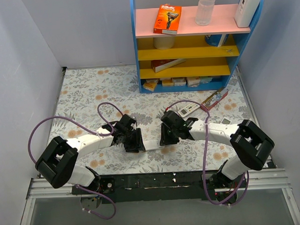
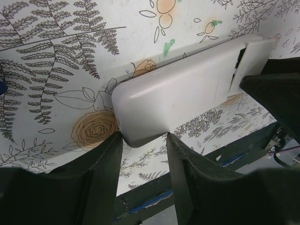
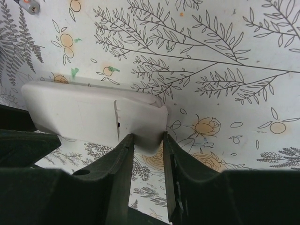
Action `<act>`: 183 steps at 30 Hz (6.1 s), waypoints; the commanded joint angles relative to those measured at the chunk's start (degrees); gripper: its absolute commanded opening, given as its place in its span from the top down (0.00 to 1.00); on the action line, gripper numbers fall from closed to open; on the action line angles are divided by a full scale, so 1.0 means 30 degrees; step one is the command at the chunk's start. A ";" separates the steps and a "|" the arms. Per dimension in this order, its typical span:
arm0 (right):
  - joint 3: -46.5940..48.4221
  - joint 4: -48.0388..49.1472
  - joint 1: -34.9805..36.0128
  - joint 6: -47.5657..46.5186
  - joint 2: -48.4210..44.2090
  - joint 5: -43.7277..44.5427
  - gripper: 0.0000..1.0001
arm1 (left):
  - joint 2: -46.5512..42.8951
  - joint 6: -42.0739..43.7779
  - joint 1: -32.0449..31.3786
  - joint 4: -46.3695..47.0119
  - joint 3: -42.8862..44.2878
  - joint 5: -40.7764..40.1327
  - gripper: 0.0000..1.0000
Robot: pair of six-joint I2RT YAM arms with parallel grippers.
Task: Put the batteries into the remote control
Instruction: Load the battery cover into the remote control, then reset both arms
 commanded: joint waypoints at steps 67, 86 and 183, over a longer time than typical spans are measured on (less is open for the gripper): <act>0.3191 -0.2111 0.0066 -0.1691 0.2317 -0.1367 0.54 | -0.0157 0.1937 0.1118 0.0744 0.0247 -0.0625 0.40; 0.2663 -0.1467 0.0153 -0.0022 0.2172 -0.3185 0.63 | -0.0567 0.0678 0.1059 0.1827 -0.0486 0.1192 0.57; 0.2985 -0.1057 -0.4710 -1.0890 -1.8336 1.5623 0.11 | -1.7646 1.0488 0.1967 0.2734 0.6398 -2.0545 0.02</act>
